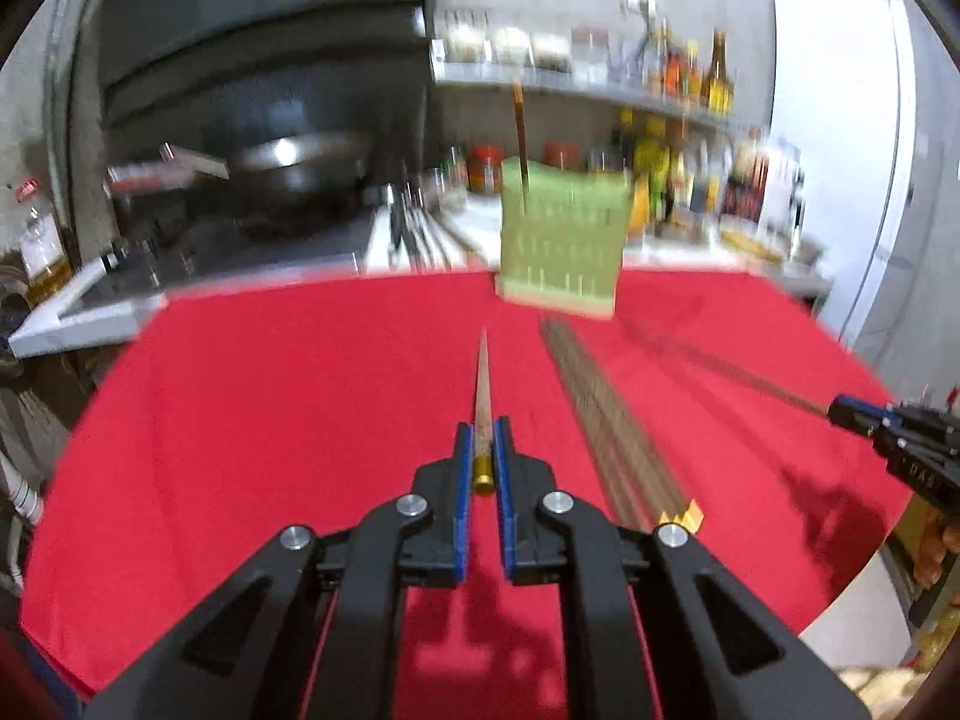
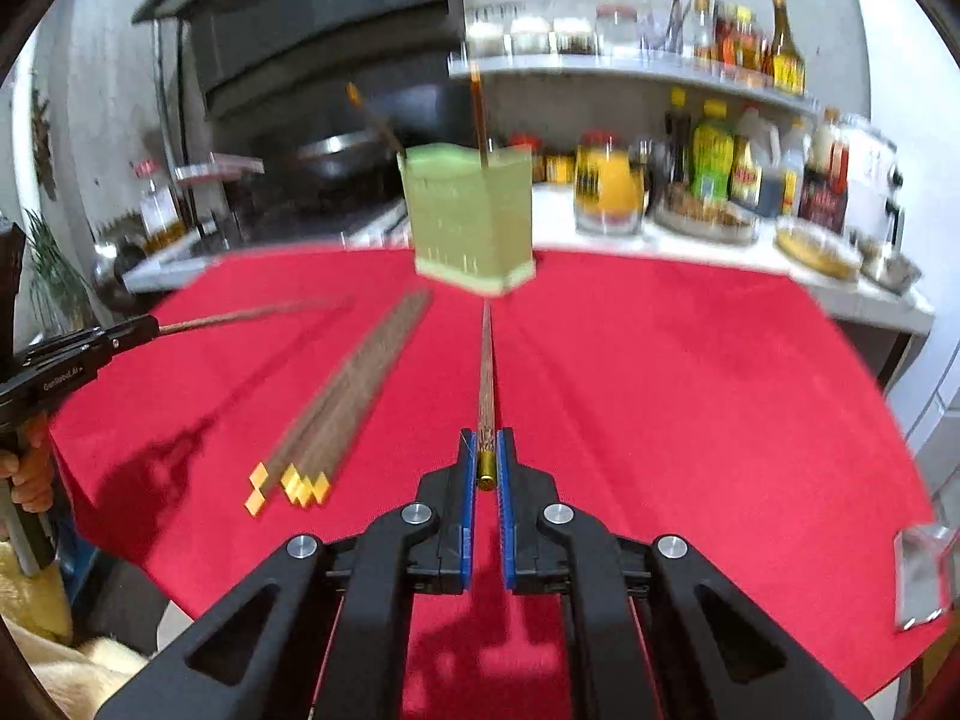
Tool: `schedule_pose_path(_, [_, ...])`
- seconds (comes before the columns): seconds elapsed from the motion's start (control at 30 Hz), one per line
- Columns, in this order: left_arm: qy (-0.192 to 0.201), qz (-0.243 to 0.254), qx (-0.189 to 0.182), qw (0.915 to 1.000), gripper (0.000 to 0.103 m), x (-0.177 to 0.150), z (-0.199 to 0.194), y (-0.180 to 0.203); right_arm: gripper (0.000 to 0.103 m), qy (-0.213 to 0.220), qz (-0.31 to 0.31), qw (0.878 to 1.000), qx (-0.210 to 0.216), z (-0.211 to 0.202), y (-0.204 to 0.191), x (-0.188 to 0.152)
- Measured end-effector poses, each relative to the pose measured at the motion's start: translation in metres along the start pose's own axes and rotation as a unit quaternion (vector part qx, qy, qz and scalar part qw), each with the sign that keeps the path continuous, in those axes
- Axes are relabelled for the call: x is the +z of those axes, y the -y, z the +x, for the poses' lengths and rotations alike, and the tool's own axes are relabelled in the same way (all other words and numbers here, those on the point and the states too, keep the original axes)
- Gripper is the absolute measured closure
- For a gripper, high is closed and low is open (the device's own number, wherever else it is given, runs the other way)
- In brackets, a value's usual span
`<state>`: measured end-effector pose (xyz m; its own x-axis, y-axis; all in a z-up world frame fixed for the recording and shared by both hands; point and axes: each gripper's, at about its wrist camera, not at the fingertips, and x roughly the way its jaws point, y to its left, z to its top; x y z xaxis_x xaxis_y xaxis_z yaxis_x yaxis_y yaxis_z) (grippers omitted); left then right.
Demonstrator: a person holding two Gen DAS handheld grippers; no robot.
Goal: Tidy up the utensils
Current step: 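Raise the left chopstick upright over the holder while the right tool carries its chopstick there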
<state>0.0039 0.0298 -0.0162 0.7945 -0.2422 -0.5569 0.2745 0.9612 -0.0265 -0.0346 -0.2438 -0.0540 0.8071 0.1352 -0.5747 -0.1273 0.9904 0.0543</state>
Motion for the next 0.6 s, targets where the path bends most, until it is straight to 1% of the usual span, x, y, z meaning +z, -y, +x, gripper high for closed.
schedule_pose_path(0.13, [0.061,-0.013,-0.016,0.9979,0.096,0.027,-0.034,-0.008,0.096,0.053,-0.010,0.999,-0.002,-0.031,-0.004,0.031])
schedule_pose_path(0.23, [0.091,-0.013,-0.016,0.9956,0.096,0.039,-0.051,-0.009,0.096,0.084,-0.019,0.996,-0.003,-0.050,-0.007,0.050])
schedule_pose_path(0.37, [0.115,-0.011,-0.021,0.9931,0.096,0.050,-0.067,-0.007,0.096,0.110,-0.026,0.994,-0.004,-0.069,-0.010,0.067])
schedule_pose_path(0.47, [0.125,-0.009,-0.021,0.9918,0.096,0.054,-0.073,-0.006,0.096,0.125,-0.032,0.992,-0.009,-0.080,-0.010,0.077])
schedule_pose_path(0.6, [0.123,-0.007,-0.023,0.9921,0.096,0.054,-0.071,-0.005,0.096,0.131,-0.033,0.991,-0.015,-0.085,-0.009,0.086])
